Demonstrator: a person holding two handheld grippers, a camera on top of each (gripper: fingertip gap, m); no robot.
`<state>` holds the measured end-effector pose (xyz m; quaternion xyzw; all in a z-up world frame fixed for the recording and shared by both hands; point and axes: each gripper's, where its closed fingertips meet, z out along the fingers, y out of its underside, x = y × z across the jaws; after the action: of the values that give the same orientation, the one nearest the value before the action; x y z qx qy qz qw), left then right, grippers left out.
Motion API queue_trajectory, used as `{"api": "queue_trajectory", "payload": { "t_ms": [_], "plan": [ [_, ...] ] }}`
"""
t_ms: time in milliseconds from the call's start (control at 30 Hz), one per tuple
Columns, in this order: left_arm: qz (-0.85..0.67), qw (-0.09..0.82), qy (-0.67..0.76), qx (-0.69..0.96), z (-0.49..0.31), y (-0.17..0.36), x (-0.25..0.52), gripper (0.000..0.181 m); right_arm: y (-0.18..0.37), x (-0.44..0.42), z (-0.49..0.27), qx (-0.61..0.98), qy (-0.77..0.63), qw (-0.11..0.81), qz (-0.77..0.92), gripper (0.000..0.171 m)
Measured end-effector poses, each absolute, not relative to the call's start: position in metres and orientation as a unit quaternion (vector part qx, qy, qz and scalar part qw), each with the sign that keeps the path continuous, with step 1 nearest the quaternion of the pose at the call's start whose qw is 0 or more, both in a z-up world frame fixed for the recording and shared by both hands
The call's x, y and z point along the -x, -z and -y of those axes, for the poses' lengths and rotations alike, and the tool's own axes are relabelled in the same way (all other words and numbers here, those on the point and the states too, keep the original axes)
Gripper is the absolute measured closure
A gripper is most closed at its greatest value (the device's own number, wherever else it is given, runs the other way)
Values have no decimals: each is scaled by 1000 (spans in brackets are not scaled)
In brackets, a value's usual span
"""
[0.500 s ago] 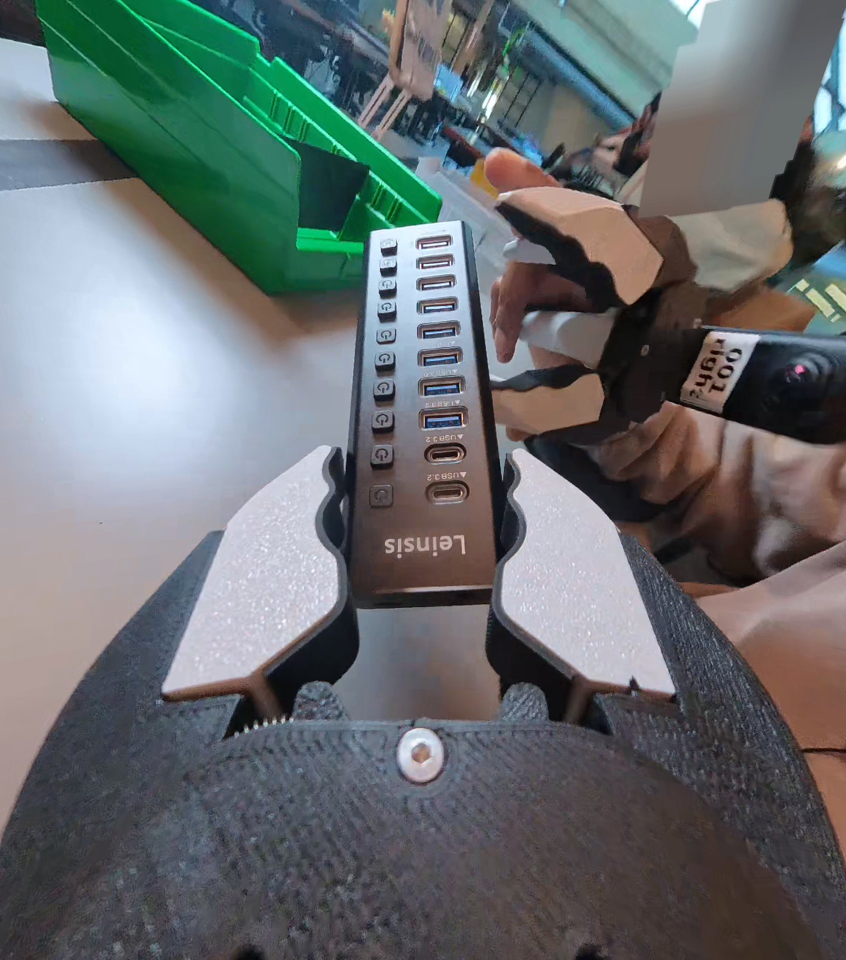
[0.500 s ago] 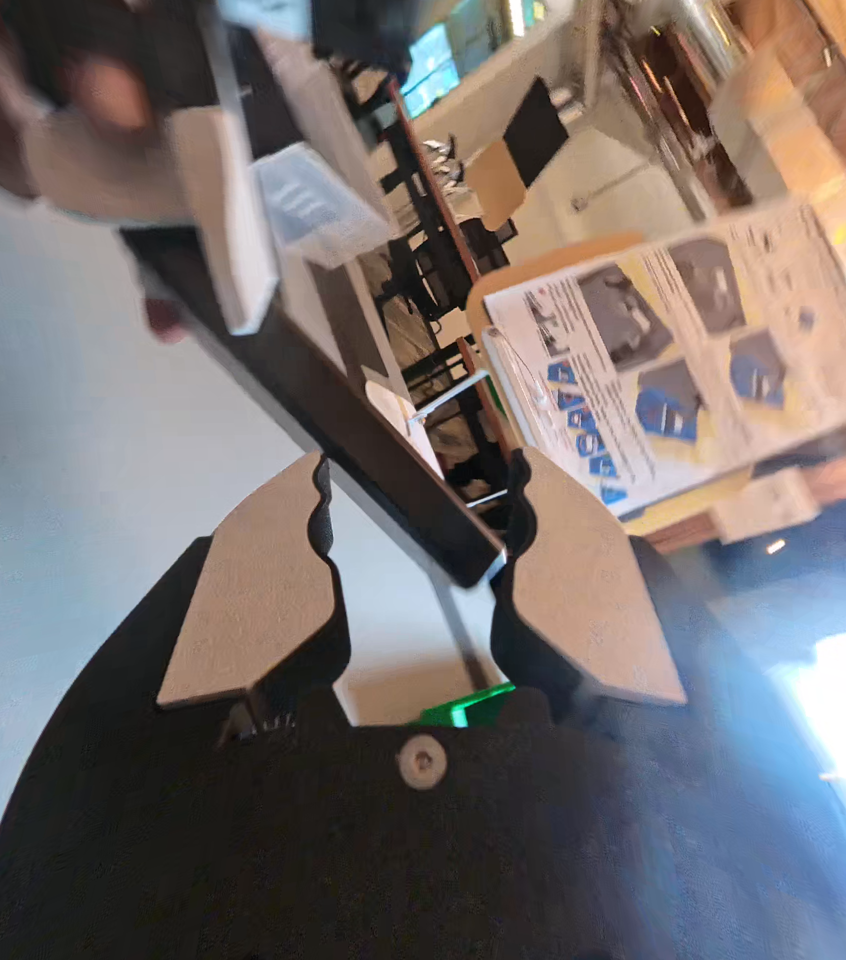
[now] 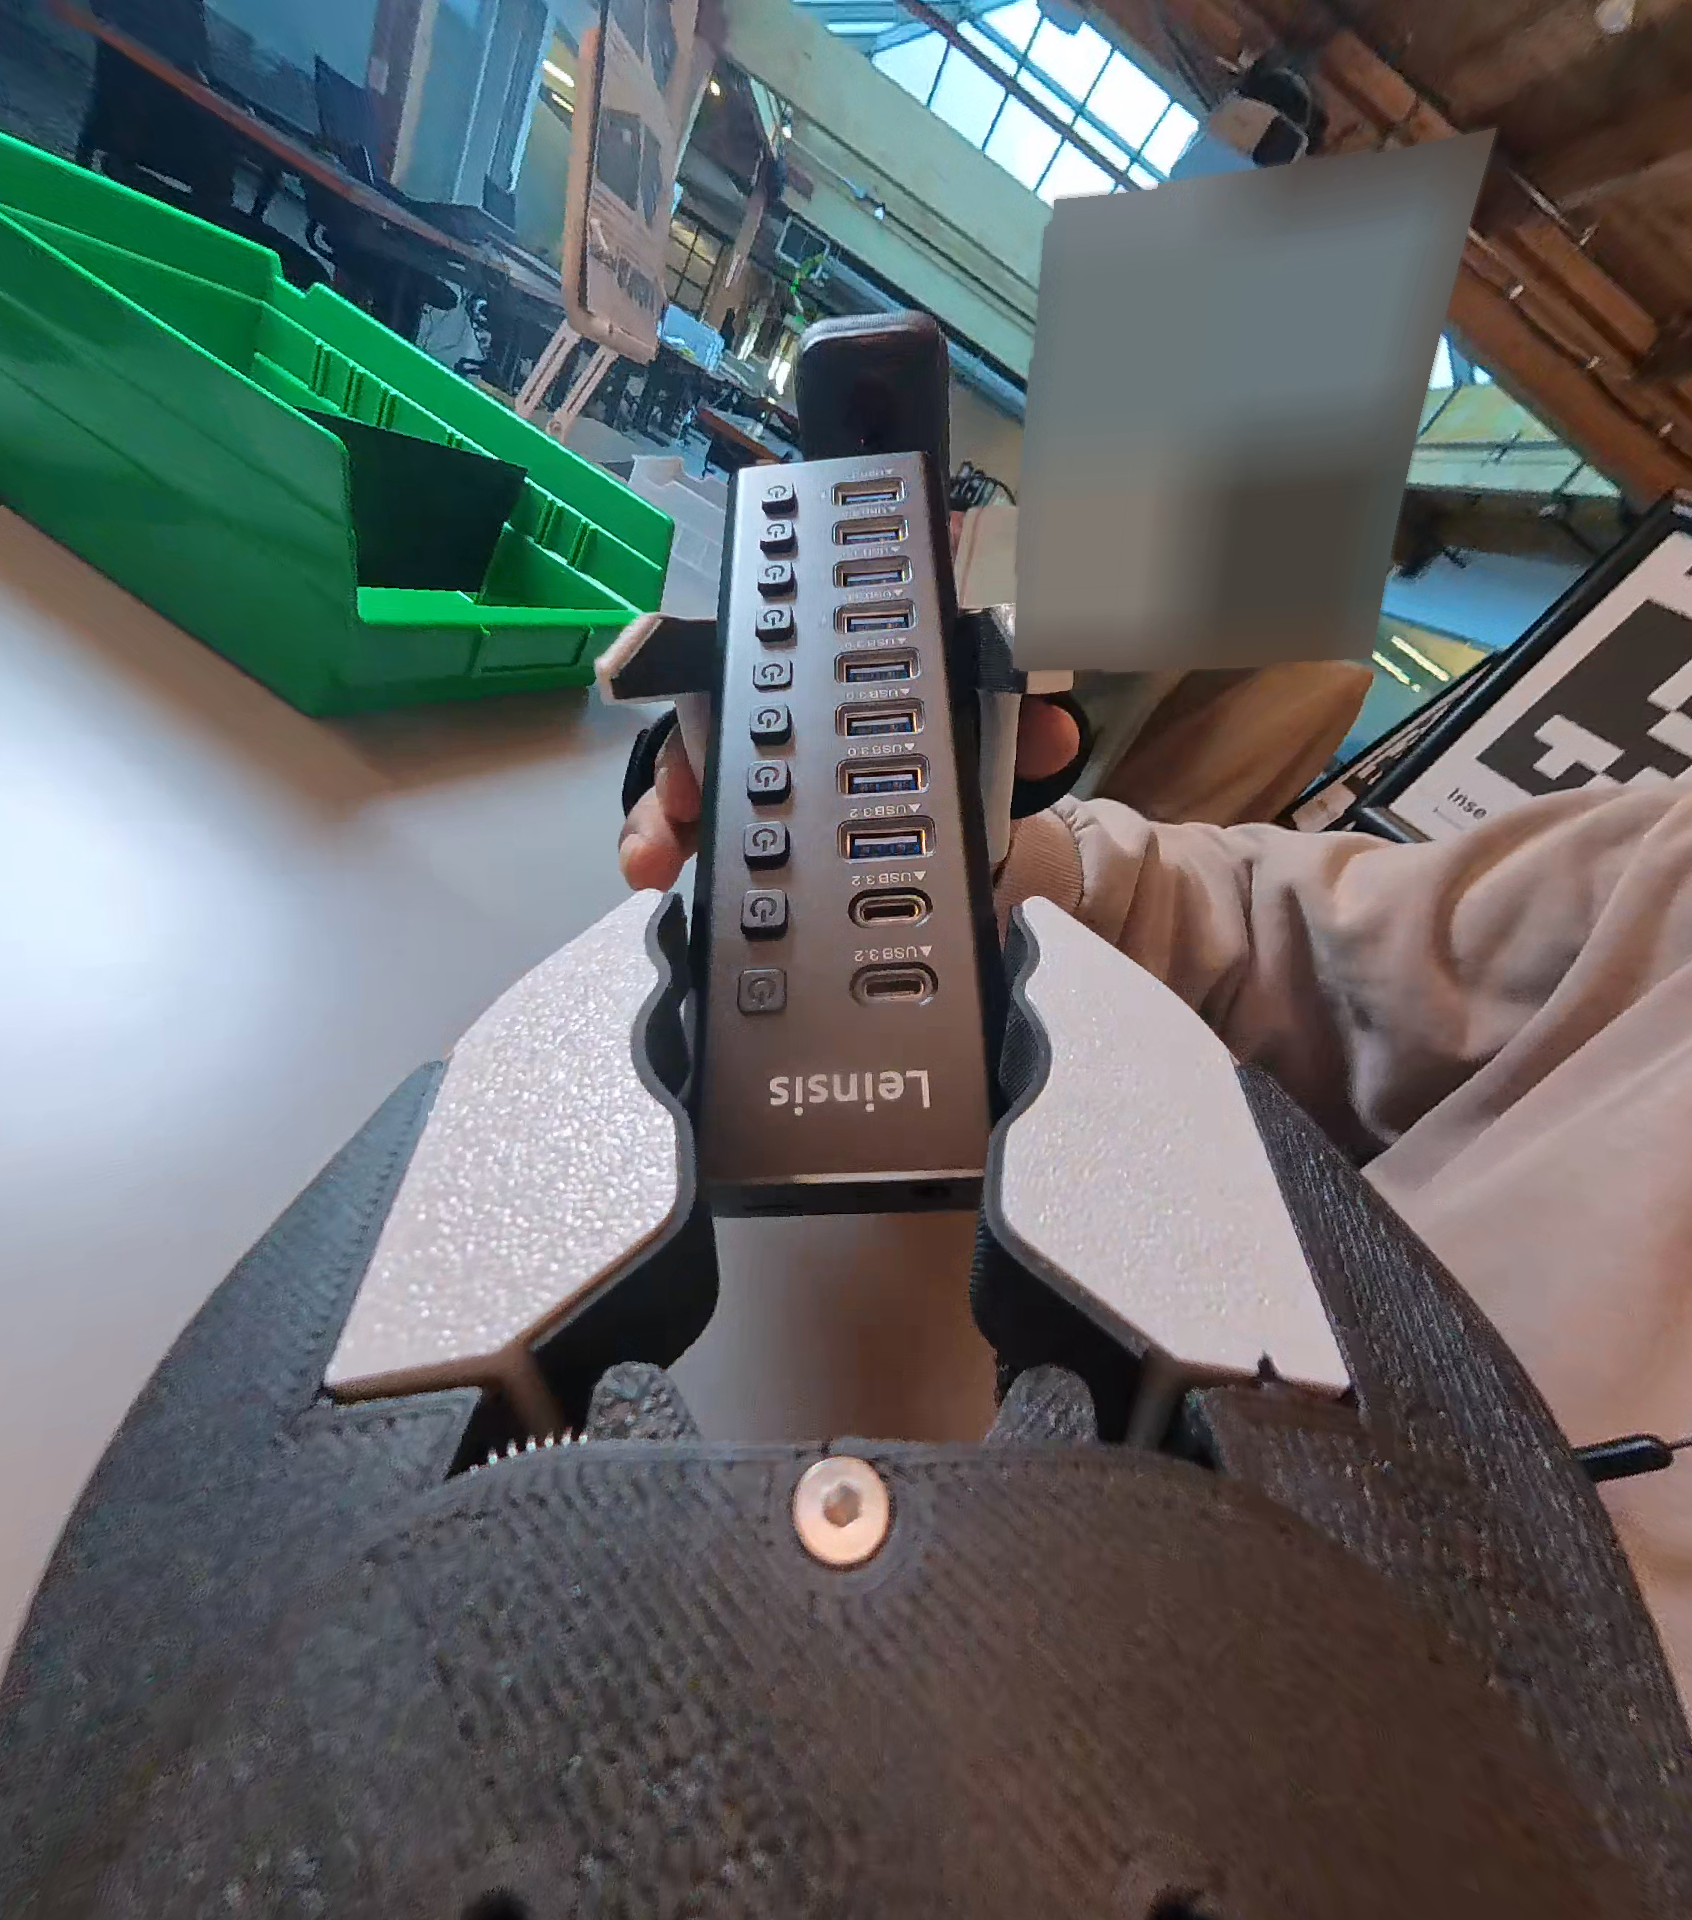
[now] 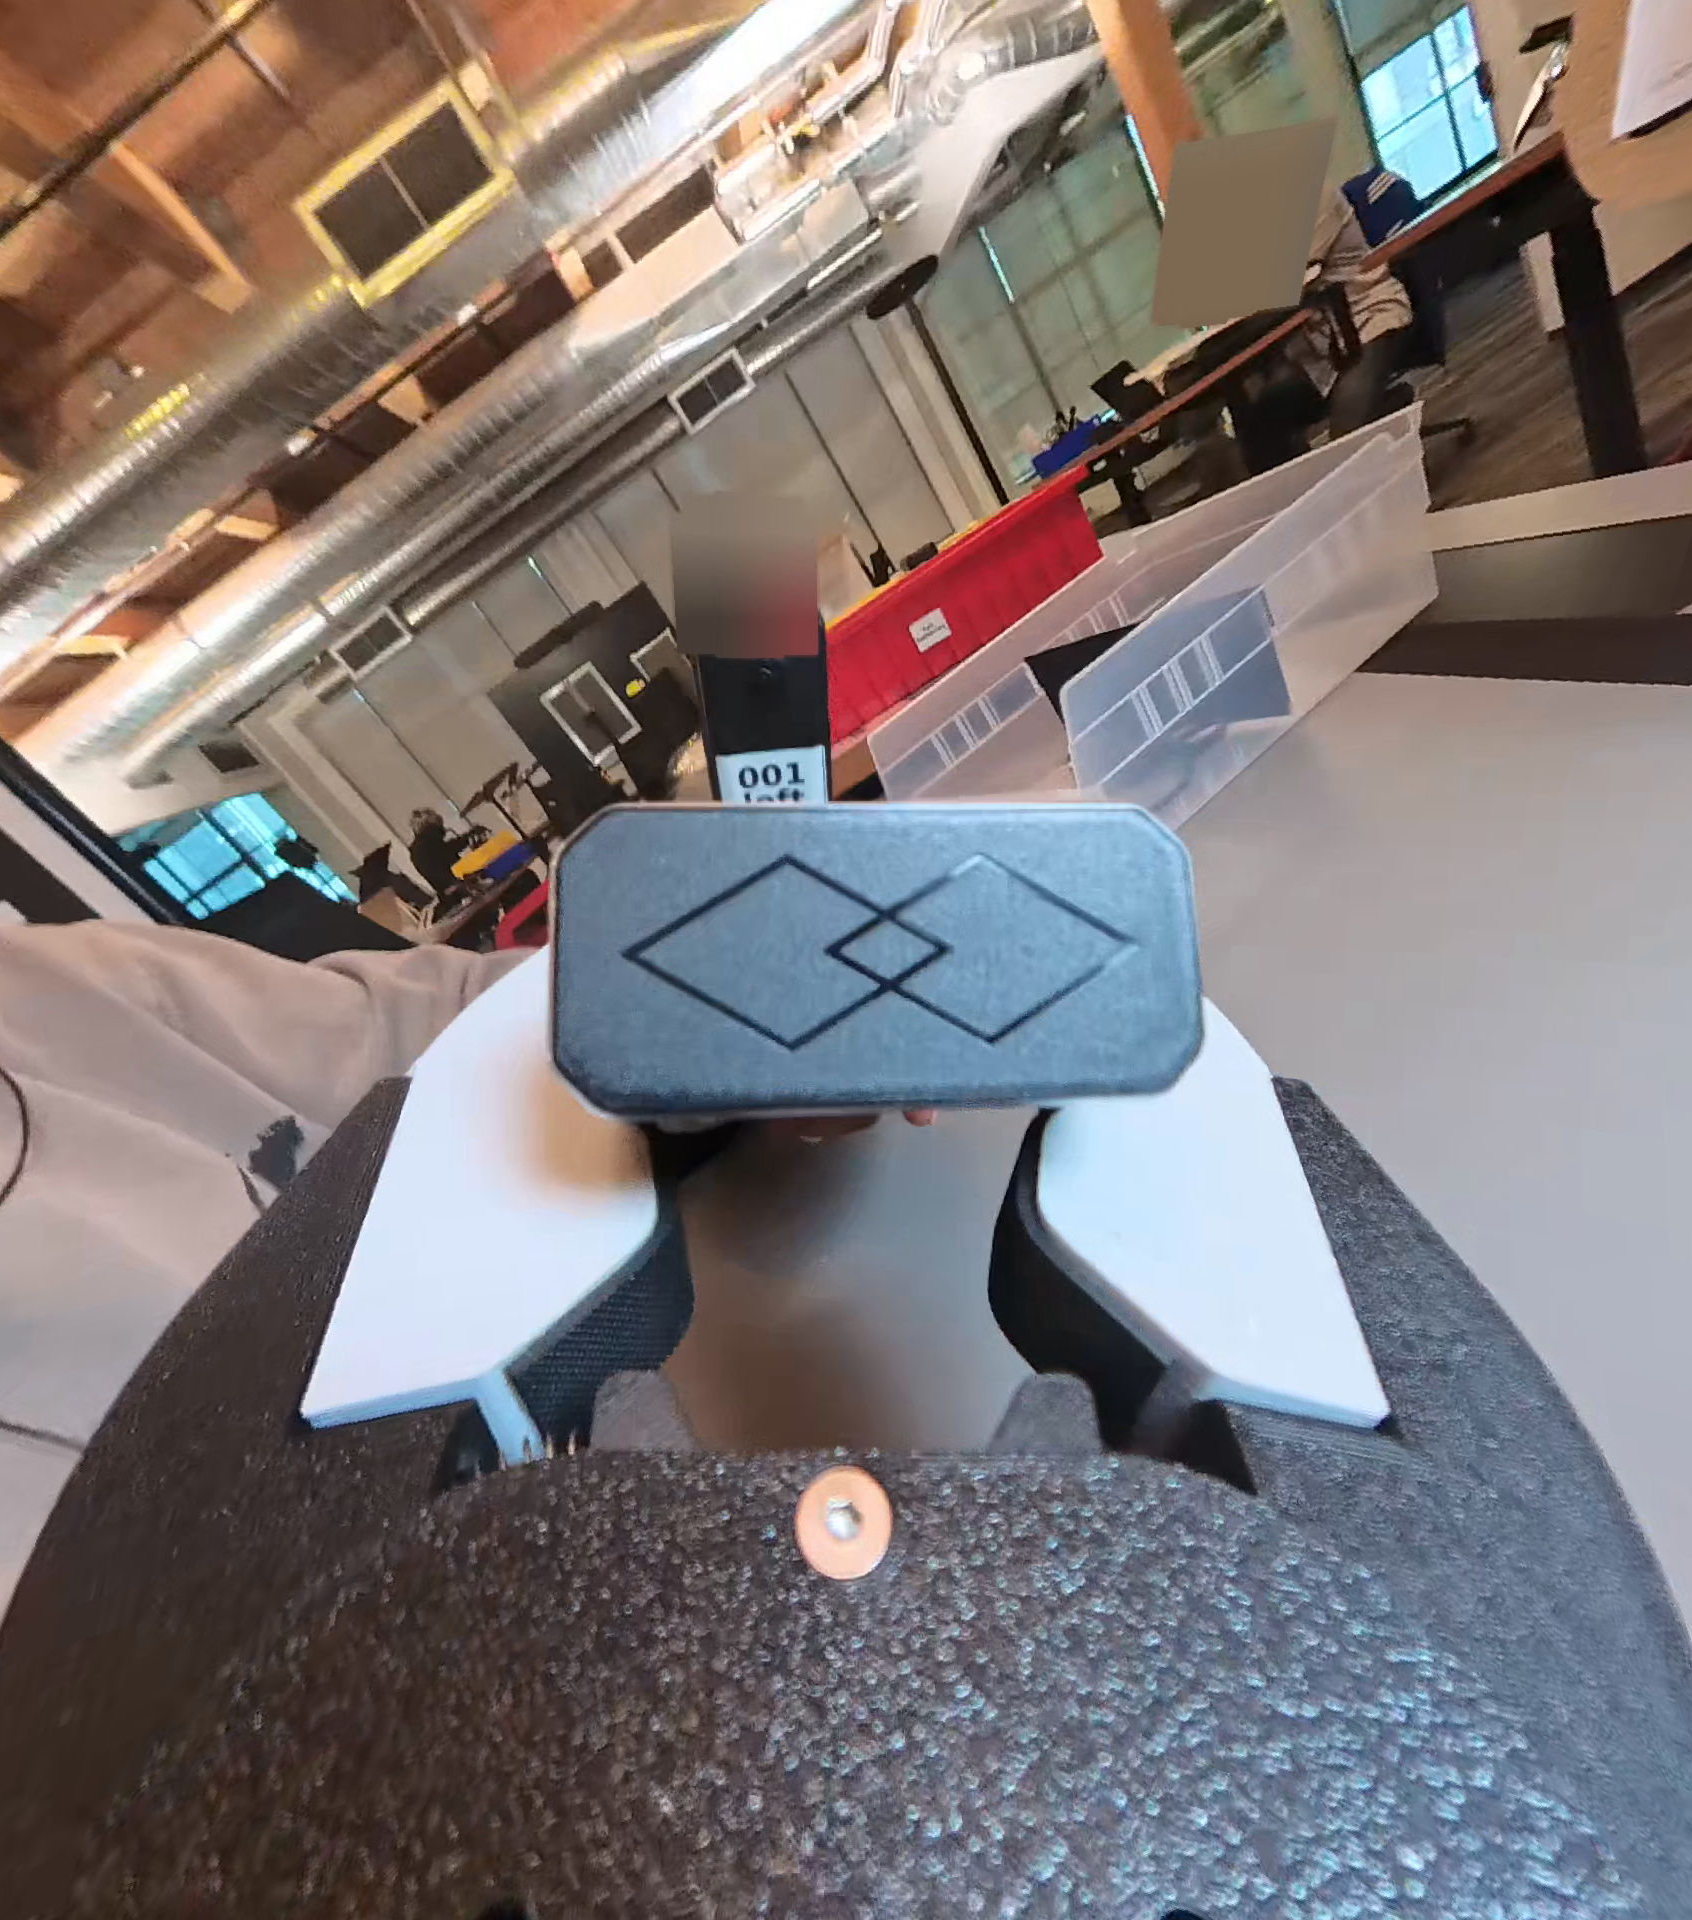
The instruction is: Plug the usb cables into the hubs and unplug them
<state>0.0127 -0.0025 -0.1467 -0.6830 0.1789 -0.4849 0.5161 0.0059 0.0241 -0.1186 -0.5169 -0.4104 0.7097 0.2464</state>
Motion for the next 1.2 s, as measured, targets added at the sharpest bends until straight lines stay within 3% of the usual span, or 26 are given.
{"api": "queue_trajectory", "payload": {
  "t_ms": [300,600,800,933,1100,1200],
  "plan": [
    [-341,527,344,699,24,162,-42,120,105,-20,-8,476,-706,241,466,101],
    [-434,601,119,661,21,165,-36,112,77,-28,-44,496,-788,209,299,101],
    [-417,684,-91,591,-6,151,-41,102,78,-19,-68,532,-781,277,175,101],
    [-431,699,-124,556,-6,143,-48,123,64,-24,-77,521,-784,305,144,101],
    [-333,751,-59,567,-7,105,-12,149,54,-39,-81,509,-795,310,117,101],
    [-319,764,-46,560,-9,90,-7,148,60,-30,-68,511,-804,279,123,101]
  ]
}}
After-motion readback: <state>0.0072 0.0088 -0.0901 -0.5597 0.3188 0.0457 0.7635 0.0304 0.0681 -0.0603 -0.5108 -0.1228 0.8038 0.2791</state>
